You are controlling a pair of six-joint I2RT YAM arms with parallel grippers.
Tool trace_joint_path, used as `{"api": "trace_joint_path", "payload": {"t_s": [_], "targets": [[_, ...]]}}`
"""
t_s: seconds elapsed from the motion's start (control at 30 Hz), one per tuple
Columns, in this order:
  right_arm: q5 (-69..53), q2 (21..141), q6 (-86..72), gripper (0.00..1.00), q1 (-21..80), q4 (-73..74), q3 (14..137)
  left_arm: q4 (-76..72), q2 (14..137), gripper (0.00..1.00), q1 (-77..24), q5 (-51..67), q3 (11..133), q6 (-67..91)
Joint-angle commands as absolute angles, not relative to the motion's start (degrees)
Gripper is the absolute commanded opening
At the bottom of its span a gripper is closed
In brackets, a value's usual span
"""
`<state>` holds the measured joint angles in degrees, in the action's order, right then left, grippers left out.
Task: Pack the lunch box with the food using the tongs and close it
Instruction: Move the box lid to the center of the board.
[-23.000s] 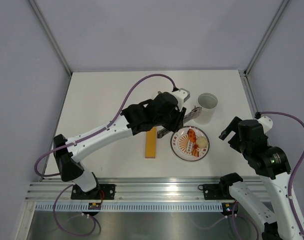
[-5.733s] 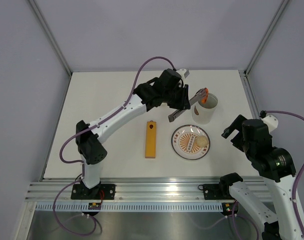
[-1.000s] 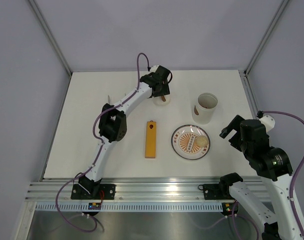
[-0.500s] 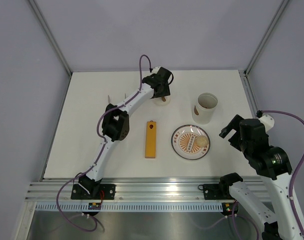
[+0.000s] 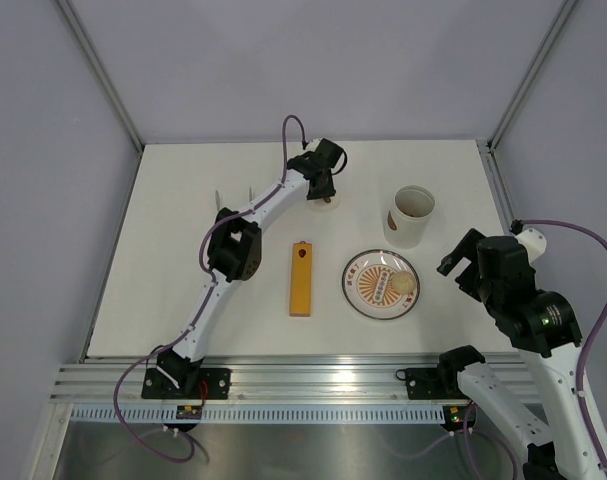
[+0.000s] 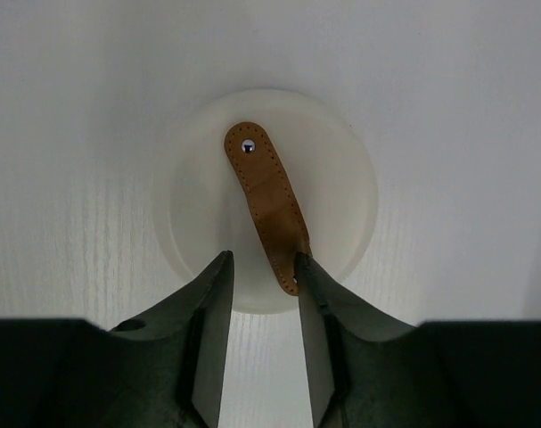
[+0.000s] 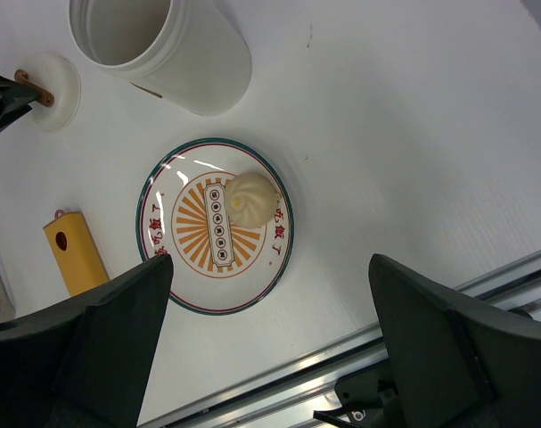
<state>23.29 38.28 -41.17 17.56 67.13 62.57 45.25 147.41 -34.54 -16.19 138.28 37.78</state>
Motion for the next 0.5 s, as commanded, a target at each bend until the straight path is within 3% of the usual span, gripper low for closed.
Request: {"api": "trace_joint_path", "payload": {"t_s": [0.0, 0.1, 0.3, 0.47], "targets": [[23.6, 38.6, -40.8, 0.99, 17.8, 65.7, 62.7, 42.6, 145.1, 0.31, -34.3, -14.1, 137.6, 36.8], [23.4, 38.8, -40.8, 0.99, 17.7, 65.5, 62.6, 40.1, 141.7, 0.23, -34.6, -12.5, 132.2, 36.0], [23.0, 39.0, -40.8, 1.00, 17.7, 65.0, 62.2, 38.4, 137.6, 0.21, -36.1, -11.9, 125.5, 33.8], [23.0, 39.3, -40.6, 0.99, 17.7, 65.1, 62.5, 36.7, 135.8, 0.07, -36.8, -9.0, 121.6, 33.7]]}}
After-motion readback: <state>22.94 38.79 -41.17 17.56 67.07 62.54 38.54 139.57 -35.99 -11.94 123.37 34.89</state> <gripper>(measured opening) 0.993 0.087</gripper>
